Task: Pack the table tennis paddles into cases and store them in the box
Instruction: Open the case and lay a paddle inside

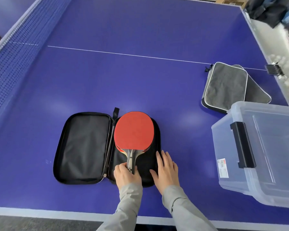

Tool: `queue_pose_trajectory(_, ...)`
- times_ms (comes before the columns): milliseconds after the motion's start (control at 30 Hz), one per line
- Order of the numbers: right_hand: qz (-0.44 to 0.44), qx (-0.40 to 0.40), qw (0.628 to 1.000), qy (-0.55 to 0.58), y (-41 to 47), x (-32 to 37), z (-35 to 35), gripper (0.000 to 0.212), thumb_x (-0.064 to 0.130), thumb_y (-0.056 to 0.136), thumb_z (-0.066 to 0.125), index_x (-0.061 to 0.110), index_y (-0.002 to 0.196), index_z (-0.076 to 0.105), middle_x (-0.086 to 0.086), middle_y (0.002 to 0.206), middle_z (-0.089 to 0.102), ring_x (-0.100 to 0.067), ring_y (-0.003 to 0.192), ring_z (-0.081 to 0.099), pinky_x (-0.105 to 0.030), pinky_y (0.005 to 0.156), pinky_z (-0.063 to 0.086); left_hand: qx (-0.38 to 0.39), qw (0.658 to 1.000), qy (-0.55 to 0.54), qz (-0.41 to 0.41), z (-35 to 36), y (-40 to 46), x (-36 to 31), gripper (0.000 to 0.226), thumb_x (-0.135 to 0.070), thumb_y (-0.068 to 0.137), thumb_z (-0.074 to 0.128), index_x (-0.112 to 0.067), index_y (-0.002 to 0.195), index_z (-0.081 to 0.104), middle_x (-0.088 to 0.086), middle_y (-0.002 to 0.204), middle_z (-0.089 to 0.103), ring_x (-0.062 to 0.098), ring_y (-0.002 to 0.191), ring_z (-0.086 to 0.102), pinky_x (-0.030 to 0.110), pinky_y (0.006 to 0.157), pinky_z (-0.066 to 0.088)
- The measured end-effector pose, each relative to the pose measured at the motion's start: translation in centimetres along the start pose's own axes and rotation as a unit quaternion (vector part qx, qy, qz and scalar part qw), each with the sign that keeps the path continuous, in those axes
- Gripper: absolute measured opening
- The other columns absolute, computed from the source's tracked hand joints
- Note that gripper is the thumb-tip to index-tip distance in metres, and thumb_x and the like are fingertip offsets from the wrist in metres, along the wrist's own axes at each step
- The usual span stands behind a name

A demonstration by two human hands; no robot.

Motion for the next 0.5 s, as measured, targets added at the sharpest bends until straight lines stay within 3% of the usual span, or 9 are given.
queue_pose_trajectory(333, 0.006, -0.020, 1.000, 0.005, -0.1, -0.2, 0.1, 0.069, 0.044, 0.095, 0.043, 0.022, 0.151, 0.011, -0.002, 0.159, 0.012, -0.019, 0.148, 0.004, -0.040, 0.115, 0.018, 0.013, 1.000, 0.004, 0.001, 1.3, 0.4, 0.6, 0.029, -0.008, 0.075, 0.072, 0.001, 0.099, 0.057, 0.016, 0.102, 0.055, 0.033, 0.101, 0.049, 0.035, 0.088, 0.039)
queue_pose_trajectory(500, 0.006, -0.023, 0.999, 0.047, 0.0, 0.0, -0.6, 0.065, 0.042, 0.096, 0.042, 0.023, 0.151, 0.012, 0.002, 0.159, 0.012, -0.016, 0.147, 0.005, -0.037, 0.116, 0.017, 0.044, 0.999, 0.020, -0.004, 1.5, 0.0, 0.5, 0.047, -0.026, 0.073, 0.076, -0.003, 0.108, 0.055, 0.011, 0.109, 0.051, 0.028, 0.108, 0.045, 0.034, 0.088, 0.039)
Point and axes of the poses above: each hand's wrist, its own y-axis towards the middle knuckle, its own z-axis out of the palm, x = y × z, the point moved 10 cm from there along y, towards the middle knuckle
